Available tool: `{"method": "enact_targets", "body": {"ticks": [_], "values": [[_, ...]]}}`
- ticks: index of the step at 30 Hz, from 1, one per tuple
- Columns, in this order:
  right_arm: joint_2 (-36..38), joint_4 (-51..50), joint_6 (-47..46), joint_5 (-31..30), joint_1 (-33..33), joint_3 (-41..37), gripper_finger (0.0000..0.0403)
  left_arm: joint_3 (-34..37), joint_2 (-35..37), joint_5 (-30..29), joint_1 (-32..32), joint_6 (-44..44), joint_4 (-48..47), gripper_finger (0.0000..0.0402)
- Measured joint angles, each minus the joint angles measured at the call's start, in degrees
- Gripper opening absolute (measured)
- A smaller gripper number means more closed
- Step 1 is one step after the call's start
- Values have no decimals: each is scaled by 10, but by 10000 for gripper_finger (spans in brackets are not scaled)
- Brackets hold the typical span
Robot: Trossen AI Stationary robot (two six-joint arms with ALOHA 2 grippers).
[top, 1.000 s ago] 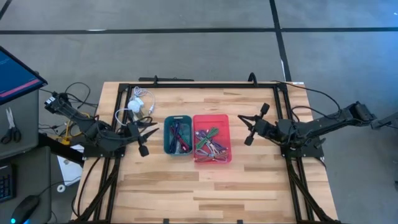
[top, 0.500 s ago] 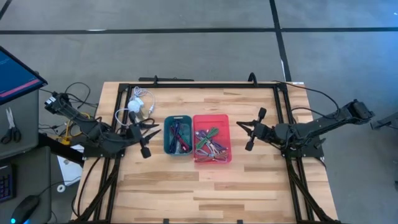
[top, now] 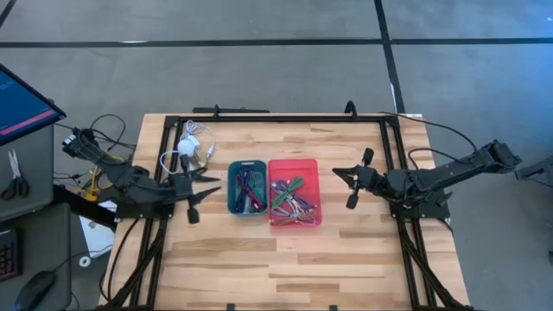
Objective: Pick & Place USB Port
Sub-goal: Return to Home Position
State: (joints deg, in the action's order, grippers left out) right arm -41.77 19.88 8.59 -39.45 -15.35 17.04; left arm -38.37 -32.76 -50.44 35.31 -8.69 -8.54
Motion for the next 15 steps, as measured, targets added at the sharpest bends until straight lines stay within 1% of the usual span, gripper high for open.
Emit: {"method": "enact_targets", "body": {"ticks": [4, 6, 9, 12, 15], "values": [[57, -72, -28, 53, 0, 0, 3, 0, 48, 106, 0, -30, -4, 94], [87, -94, -34, 74, 0, 0, 3, 0, 65, 132, 0, -43, -4, 94], [132, -120, -36, 100, 0, 0, 3, 6, 82, 141, 0, -55, -3, 94], [178, -147, -30, 128, 0, 0, 3, 29, 103, 143, 0, -59, -4, 94], [216, -174, -26, 138, 0, 0, 3, 56, 133, 143, 0, -63, 9, 94]]}}
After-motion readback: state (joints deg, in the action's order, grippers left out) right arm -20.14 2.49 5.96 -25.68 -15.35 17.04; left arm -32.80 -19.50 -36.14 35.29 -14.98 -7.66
